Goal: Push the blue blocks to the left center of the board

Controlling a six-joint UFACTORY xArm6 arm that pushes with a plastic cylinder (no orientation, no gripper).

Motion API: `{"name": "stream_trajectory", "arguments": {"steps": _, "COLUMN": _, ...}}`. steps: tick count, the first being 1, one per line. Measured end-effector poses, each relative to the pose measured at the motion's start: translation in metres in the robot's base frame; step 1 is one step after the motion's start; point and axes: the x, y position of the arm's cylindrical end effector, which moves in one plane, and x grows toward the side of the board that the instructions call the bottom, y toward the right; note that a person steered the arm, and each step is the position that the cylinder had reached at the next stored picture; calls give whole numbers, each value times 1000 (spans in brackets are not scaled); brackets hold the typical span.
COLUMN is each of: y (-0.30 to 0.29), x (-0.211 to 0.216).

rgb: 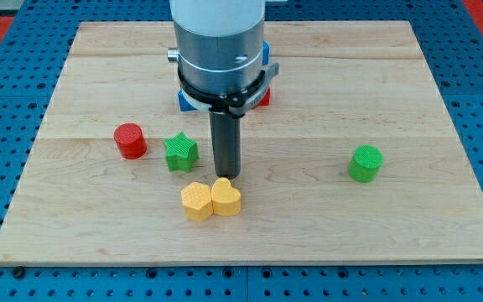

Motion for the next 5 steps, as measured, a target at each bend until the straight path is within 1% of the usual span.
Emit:
{"name": "stream_trajectory", "arguments": {"steps": 1, "y": 0, "x": -31}}
{"name": "stream_trajectory", "arguments": {"steps": 3, "y": -3, "x": -112}}
{"name": "stream_trajectory", "arguments": {"steps": 4, "y": -13, "x": -132}}
{"name": "stream_trajectory", "arguments": {"steps": 5, "y": -48, "x": -133}}
